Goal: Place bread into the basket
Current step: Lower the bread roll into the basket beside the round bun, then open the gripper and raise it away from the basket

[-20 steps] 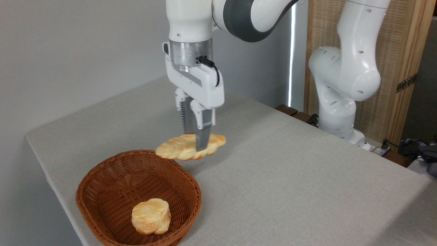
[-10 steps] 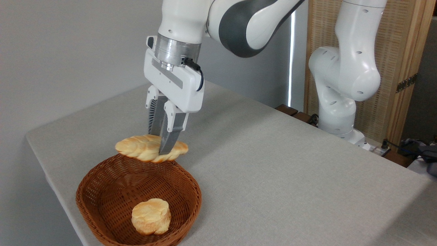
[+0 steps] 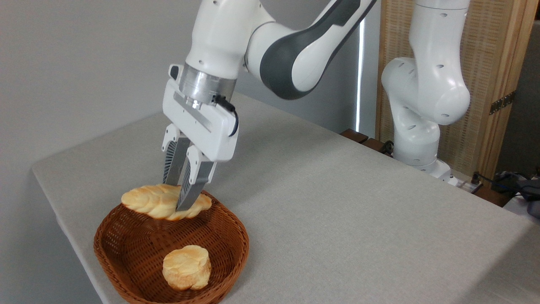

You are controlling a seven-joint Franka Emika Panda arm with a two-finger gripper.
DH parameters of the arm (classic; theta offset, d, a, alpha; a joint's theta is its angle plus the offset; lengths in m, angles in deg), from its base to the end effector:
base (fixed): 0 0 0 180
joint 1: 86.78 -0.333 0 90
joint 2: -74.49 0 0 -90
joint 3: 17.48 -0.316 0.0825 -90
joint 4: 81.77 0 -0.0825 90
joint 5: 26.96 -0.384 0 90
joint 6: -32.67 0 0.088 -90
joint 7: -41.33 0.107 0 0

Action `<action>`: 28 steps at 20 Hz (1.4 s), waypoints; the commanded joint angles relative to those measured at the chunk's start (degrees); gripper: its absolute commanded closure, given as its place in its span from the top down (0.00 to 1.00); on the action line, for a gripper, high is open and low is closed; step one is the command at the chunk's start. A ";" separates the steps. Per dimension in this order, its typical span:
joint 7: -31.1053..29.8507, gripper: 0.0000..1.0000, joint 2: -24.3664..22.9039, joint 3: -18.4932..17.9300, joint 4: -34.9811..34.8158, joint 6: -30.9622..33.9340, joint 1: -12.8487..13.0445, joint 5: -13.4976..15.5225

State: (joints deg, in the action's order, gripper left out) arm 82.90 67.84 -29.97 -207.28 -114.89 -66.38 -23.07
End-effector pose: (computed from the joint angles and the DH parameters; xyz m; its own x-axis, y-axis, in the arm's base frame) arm 0.5458 -0.0715 0.4901 0.5871 -0.6975 0.4110 -0.6622 -0.7058 -0.2518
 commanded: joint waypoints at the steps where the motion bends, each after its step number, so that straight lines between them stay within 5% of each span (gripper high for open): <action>1: -0.27 1.00 2.24 -0.43 0.61 -3.34 0.60 1.21; 16: -10.45 1.00 3.92 -0.87 3.42 -3.17 0.51 0.59; 28: -10.90 1.00 2.86 -1.93 14.85 27.57 -0.19 -1.61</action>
State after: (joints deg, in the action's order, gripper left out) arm 72.93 71.23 -31.06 -194.20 -93.88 -66.98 -23.80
